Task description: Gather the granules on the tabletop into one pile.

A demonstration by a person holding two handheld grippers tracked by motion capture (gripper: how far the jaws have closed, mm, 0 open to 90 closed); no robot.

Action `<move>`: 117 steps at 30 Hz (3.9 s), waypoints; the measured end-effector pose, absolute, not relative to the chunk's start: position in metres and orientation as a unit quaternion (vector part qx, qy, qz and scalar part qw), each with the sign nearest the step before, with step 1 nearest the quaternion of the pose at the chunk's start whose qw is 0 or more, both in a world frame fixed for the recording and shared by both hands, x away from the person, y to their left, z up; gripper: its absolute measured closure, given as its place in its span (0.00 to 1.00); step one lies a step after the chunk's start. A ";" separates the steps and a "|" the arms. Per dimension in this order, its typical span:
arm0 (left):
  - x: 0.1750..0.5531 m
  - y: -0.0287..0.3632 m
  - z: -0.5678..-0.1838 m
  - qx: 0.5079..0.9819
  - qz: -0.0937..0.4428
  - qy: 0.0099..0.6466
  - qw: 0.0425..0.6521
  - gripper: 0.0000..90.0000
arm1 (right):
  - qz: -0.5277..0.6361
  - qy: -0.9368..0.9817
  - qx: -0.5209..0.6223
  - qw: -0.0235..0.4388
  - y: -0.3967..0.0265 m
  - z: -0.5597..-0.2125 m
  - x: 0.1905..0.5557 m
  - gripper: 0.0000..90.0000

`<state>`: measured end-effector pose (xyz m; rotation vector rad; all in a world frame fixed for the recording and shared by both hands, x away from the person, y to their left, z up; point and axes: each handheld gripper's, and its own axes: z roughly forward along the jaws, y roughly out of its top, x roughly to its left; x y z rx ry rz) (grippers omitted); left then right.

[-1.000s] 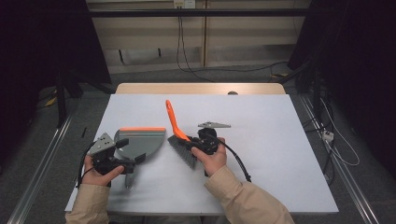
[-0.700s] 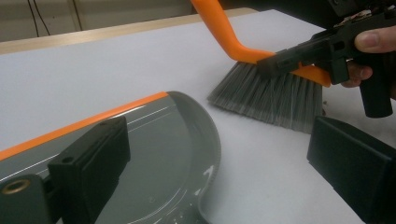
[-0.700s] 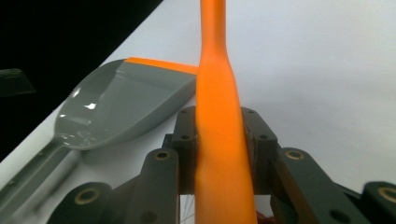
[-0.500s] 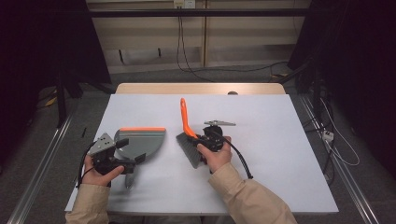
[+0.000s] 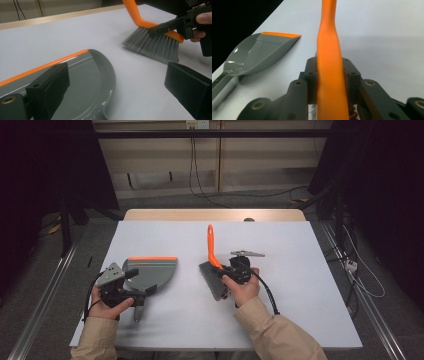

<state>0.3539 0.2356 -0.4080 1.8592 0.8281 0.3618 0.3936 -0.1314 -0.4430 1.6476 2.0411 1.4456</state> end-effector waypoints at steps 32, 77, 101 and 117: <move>0.353 0.236 -0.408 0.773 0.145 0.345 0.512 0.07 | 0.536 0.736 0.406 0.084 -0.150 -0.396 0.408 0.79; 0.350 0.239 -0.408 0.785 0.144 0.345 0.495 0.07 | 0.507 0.847 0.160 -0.025 -0.144 -0.423 0.420 0.79; 0.328 0.239 -0.414 0.804 0.136 0.337 0.470 0.07 | 0.483 0.808 0.312 0.129 -0.208 -0.407 0.385 0.79; 0.321 0.244 -0.422 0.811 0.142 0.351 0.446 0.08 | 0.472 0.803 0.333 0.149 -0.226 -0.420 0.370 0.79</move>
